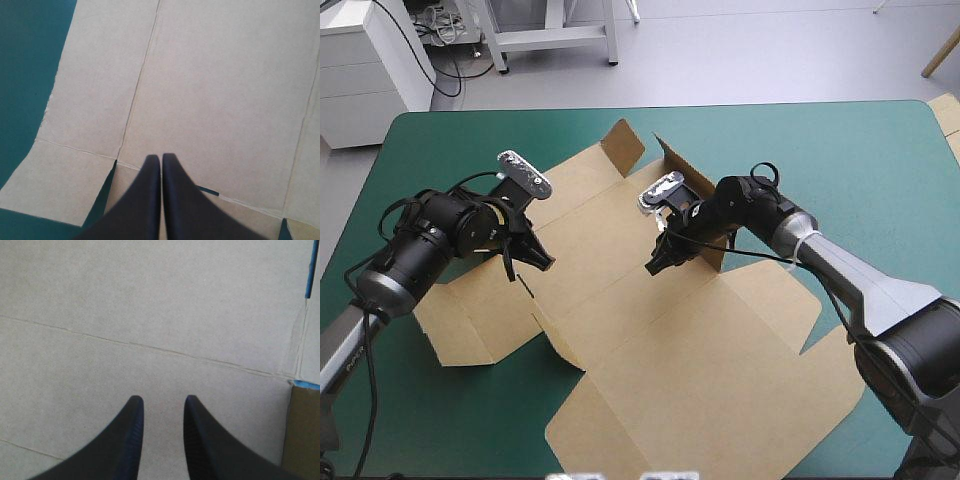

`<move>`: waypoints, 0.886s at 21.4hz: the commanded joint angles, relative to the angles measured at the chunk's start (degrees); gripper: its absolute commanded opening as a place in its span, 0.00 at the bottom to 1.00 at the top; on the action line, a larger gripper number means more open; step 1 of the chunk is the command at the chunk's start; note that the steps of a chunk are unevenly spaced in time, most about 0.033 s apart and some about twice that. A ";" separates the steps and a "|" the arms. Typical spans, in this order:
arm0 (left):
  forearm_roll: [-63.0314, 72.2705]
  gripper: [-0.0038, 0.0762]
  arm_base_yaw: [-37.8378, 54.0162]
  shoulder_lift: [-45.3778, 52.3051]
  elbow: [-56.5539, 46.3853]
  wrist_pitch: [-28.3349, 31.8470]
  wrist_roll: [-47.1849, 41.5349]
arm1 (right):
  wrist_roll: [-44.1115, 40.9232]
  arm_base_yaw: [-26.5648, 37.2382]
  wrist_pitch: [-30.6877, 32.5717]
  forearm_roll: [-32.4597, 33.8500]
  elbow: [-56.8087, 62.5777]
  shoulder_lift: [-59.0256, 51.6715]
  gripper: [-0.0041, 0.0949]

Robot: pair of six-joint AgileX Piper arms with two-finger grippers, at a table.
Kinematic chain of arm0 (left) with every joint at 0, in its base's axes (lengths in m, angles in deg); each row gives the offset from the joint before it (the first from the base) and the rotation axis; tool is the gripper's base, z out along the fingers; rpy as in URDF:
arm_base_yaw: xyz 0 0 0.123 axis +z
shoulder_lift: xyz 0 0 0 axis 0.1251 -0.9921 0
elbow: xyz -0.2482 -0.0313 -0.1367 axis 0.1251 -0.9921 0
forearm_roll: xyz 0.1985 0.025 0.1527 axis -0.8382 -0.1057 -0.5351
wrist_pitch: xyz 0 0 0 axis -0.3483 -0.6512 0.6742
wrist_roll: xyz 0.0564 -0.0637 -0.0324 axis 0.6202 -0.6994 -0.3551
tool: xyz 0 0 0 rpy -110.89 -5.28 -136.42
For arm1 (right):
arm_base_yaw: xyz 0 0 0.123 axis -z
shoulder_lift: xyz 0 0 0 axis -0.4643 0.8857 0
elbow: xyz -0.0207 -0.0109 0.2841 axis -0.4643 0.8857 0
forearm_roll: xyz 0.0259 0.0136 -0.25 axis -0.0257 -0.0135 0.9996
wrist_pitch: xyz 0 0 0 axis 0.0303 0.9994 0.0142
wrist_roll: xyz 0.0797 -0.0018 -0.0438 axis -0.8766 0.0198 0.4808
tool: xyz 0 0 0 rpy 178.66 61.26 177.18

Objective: Fold the box

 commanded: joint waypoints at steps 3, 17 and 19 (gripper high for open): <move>0.26 0.04 -0.31 1.57 1.93 2.07 -0.01 | 0.13 0.00 -1.31 -1.48 -2.00 -2.82 0.30; 0.91 0.04 -0.31 1.57 1.93 1.98 -0.01 | -0.10 0.00 7.90 -0.96 -8.79 -3.03 0.30; 0.91 0.04 -0.31 1.57 1.93 1.73 -0.01 | -0.10 0.00 11.36 0.93 -12.77 -3.03 0.30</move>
